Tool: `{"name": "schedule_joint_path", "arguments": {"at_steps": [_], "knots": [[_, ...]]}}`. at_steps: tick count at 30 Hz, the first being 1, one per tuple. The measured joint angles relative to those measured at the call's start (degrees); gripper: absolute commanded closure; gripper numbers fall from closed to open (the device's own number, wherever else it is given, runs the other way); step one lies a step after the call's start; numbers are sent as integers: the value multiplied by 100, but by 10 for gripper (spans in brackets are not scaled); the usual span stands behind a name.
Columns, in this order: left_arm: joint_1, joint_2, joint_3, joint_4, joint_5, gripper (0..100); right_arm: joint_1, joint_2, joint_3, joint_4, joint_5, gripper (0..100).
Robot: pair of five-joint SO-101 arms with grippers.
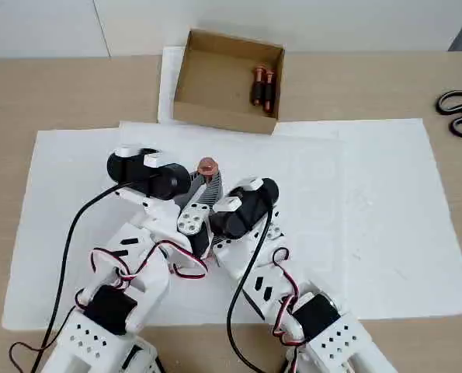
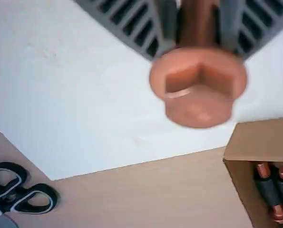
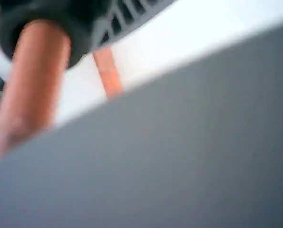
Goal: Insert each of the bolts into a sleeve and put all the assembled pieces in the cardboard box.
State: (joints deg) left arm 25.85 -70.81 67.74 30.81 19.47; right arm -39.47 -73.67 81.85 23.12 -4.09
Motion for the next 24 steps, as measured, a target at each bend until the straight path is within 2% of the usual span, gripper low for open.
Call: {"name": "schedule_joint_path", "arguments": {"at_steps": [14,19,24], "knots": [[18,-26,237,35,0,994,0,9,0,0,0,995],[176,-35,264,563,0,994,9,9,0,0,0,995],[237,-44,290,686,0,994,35,9,9,0,0,995]]}}
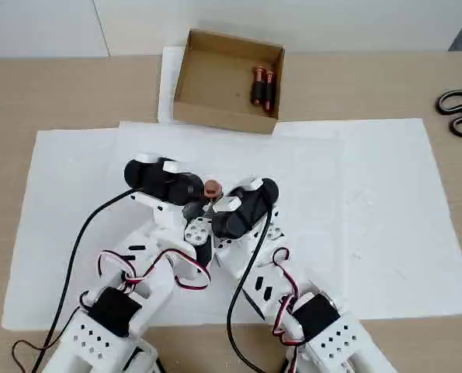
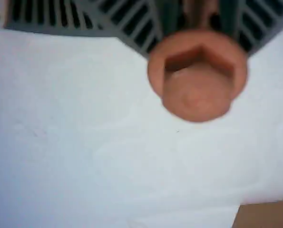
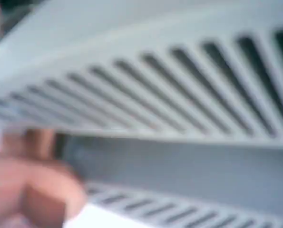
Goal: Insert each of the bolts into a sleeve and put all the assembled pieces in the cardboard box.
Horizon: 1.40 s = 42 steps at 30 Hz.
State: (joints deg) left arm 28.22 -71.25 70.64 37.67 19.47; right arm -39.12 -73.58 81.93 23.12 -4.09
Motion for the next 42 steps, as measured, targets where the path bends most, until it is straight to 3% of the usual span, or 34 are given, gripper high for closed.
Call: {"name": "schedule_joint_path", "arguments": {"at_steps": [20,26,34,42], "knots": [[70,-79,255,149,-369,991,0,9,44,9,9,995],[53,-70,202,202,-369,810,0,9,44,9,9,995],[18,-35,-396,1020,-369,786,0,9,35,9,9,995],[-633,-35,-1116,1688,-448,784,62,0,26,9,9,995]]}}
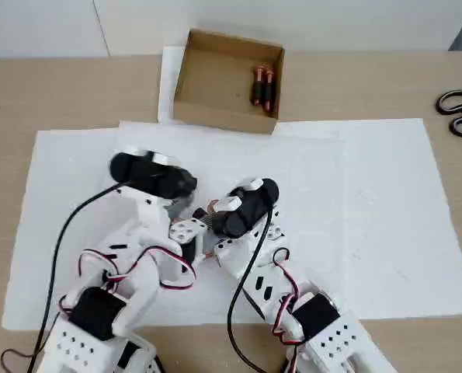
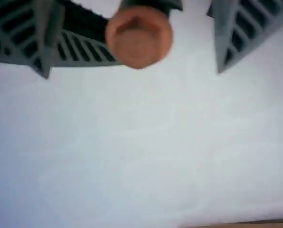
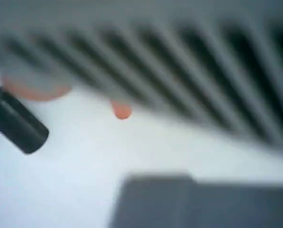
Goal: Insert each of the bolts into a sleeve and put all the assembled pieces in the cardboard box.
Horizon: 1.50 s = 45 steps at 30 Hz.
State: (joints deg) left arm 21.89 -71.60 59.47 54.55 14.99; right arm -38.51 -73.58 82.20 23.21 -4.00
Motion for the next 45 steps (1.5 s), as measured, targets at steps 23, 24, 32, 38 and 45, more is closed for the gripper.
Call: {"name": "schedule_joint_path", "arguments": {"at_steps": [23,24,32,38,45], "knots": [[-2708,0,677,9,-1002,784,2215,3499,-4308,1020,211,995],[-2708,0,677,9,-1020,784,2207,4026,-4835,1020,211,995],[-2708,0,791,9,-1011,784,2154,8554,-9284,1020,211,995],[-2708,0,941,9,-1002,784,1908,11727,-12642,1029,211,995],[-2708,0,941,9,-1020,784,1503,14541,-15886,1029,237,995]]}}
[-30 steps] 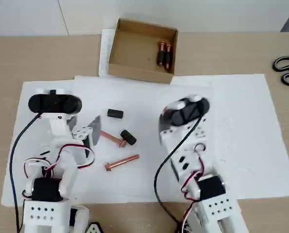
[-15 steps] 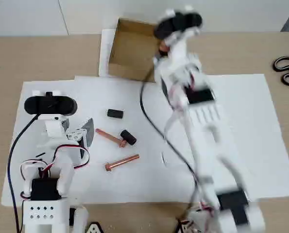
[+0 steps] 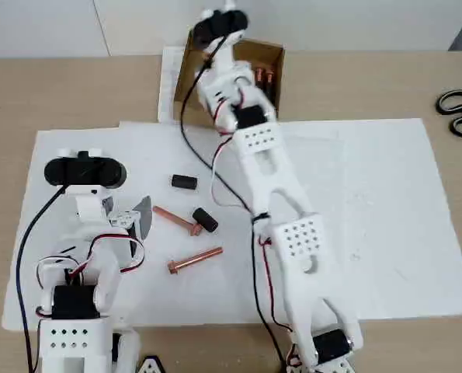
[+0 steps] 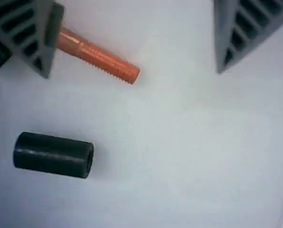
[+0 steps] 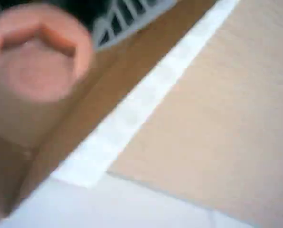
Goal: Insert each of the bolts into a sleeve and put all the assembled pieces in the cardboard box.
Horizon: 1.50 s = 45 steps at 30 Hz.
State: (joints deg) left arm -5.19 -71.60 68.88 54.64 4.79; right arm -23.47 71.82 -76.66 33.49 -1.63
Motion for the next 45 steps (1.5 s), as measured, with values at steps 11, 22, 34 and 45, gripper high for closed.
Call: {"name": "schedule_joint_path", "arguments": {"at_steps": [11,22,34,45], "knots": [[0,0,123,0,0,784,-167,1345,-1345,-193,0,957],[0,0,123,0,0,784,-167,1327,-1565,-220,0,734],[0,0,123,0,0,784,-167,1327,-1565,-220,0,734],[0,0,123,0,0,784,-167,-35,-1591,1574,0,735]]}}
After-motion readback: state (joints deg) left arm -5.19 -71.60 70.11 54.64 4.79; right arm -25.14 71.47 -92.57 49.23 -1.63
